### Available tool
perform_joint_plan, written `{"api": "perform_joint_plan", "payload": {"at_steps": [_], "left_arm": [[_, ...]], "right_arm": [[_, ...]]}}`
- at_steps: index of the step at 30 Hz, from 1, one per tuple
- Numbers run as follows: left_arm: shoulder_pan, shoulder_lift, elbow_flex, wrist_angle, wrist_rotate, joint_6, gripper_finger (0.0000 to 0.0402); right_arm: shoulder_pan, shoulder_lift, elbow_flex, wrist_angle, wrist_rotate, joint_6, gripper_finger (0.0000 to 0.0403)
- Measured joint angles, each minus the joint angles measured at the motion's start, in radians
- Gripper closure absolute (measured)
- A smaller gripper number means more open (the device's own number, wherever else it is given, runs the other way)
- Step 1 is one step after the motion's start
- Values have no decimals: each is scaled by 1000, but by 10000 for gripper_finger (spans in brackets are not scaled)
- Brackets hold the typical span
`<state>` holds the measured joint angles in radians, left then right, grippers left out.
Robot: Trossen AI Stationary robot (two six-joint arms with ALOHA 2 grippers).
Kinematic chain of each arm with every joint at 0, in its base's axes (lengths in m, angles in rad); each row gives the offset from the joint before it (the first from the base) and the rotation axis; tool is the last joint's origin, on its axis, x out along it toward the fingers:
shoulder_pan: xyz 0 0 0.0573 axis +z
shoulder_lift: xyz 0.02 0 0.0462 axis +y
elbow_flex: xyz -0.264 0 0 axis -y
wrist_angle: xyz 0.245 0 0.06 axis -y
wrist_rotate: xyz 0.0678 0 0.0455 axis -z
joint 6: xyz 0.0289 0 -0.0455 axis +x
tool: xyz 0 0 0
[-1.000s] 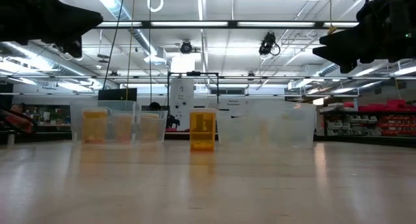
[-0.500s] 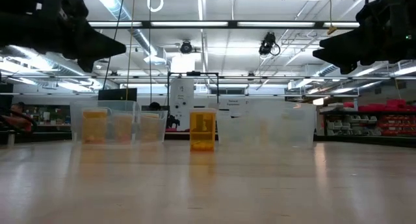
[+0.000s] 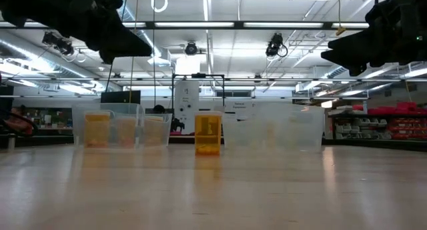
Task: Pick and place medicine bottles into bin by pill shape (circle, oval)
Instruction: Put the large orange pill bottle into the left transparent bin
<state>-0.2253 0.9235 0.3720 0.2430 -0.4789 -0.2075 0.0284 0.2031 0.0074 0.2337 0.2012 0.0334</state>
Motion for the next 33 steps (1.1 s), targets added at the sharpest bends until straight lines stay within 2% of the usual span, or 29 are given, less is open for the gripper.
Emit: {"api": "perform_joint_plan", "payload": {"at_steps": [6,13,30,33], "left_arm": [[0,105,76,-27,55,-46,319],[0,209,185,-171,130,-101,282],[30,498,528,-474,176,-82,150],[50,557,581,-484,232,-64,133]], "right_arm": [[0,0,0,0,0,0,187],[0,0,0,0,0,0,187],[0,0,1,0,0,0,187],[0,0,1,0,0,0,187]]}}
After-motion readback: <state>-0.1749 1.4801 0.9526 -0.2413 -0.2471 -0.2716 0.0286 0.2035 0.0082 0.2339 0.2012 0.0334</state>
